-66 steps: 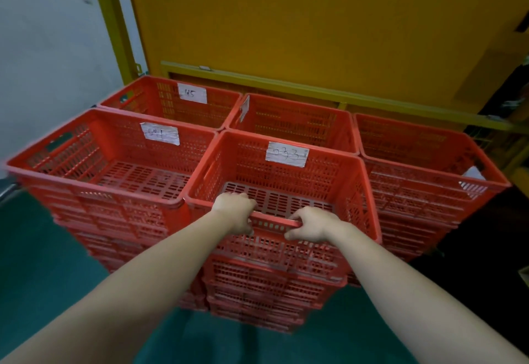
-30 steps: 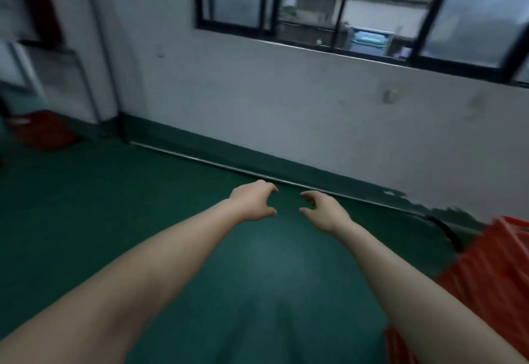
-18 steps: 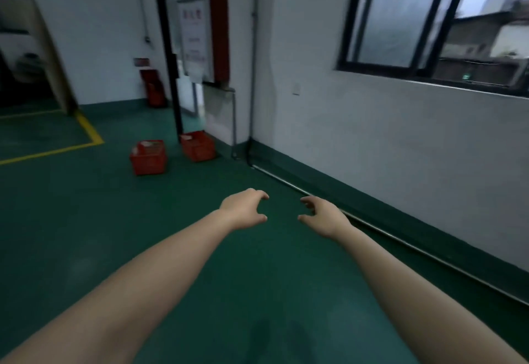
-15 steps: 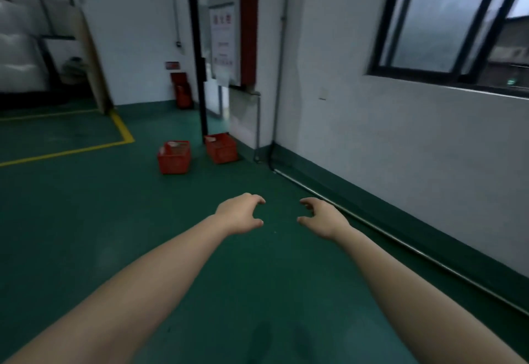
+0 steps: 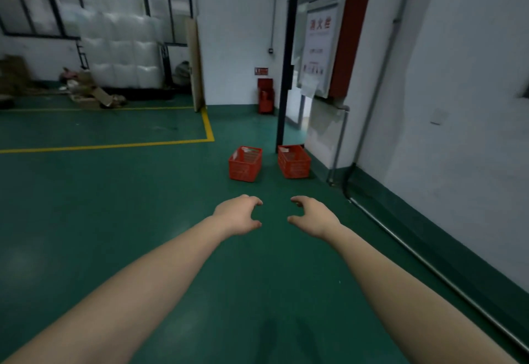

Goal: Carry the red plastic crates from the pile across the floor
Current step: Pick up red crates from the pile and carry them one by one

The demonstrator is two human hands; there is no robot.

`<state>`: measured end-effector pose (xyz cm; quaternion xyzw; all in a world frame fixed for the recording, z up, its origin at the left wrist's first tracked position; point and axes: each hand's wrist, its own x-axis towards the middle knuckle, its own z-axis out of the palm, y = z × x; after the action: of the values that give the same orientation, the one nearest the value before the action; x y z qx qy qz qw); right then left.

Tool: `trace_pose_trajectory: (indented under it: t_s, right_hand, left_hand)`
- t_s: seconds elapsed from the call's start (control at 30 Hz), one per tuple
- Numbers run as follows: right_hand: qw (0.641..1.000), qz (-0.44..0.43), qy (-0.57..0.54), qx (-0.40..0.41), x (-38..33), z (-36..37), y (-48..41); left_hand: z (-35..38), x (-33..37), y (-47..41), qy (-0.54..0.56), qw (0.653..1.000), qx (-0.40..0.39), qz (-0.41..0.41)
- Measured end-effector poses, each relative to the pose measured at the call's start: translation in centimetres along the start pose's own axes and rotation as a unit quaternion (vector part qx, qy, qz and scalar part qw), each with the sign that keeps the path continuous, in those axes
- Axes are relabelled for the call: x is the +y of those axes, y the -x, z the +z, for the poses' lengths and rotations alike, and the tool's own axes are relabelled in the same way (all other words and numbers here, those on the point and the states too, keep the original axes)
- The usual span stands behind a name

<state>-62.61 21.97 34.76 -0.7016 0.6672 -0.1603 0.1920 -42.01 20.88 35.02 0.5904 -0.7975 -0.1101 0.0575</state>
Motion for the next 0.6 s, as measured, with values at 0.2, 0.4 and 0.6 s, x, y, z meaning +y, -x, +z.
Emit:
trace_pose_trajectory:
  t_s: [0.2, 0.4, 0.6]
  right_hand:
    - [0.999, -0.034, 0.007, -0.012, 1.5, -2.6, -15.1]
    - [0.998, -0.042, 0.013, -0.038, 3.3, -2.6, -28.0]
    - [0.997, -0.047, 0.023, -0.051, 4.9, -1.2, -42.7]
  left_hand:
    - [-1.4, -2.0, -13.9, -0.009, 0.999, -0.009, -0.044]
    - [-0.8, -5.2, -25.4, 0.006, 0.997, -0.023, -0.073]
    - [-0.6, -9.6, -40.0, 0.003, 0.997, -0.037, -0.065]
